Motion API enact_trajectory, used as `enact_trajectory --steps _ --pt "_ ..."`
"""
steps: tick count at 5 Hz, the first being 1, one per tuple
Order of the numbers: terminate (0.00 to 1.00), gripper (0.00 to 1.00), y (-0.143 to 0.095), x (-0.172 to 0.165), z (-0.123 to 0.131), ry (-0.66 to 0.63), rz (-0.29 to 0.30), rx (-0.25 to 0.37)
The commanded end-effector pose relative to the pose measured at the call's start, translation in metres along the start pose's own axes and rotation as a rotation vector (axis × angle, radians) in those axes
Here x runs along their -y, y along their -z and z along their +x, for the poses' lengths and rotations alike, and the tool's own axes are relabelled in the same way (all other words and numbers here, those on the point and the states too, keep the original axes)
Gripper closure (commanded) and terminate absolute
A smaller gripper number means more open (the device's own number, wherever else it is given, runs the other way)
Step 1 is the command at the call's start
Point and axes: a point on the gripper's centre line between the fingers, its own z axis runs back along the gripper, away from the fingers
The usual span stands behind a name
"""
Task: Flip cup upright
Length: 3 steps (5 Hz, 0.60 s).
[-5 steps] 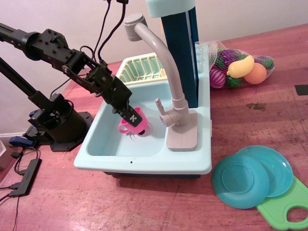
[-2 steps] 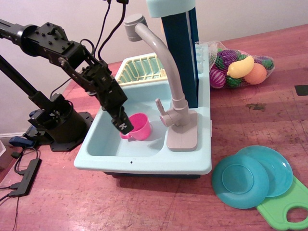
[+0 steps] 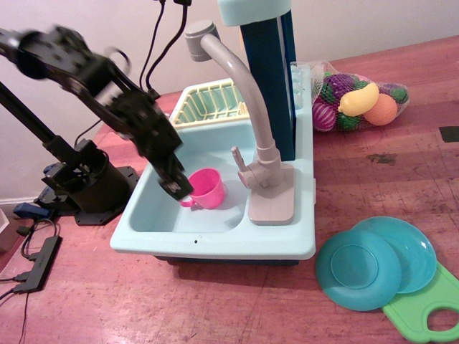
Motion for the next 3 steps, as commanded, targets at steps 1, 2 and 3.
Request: enact_trajectory --steps 1,2,3 --pt "0.00 0.00 -0.0314 0.0006 0.0095 -0.010 -0.039 0.067" --pt "0.00 0.00 -0.0314 0.0006 0.0095 -0.010 -0.039 0.067" --pt "1.00 0.00 -0.0314 0.0006 0.0095 -0.010 -0.039 0.067"
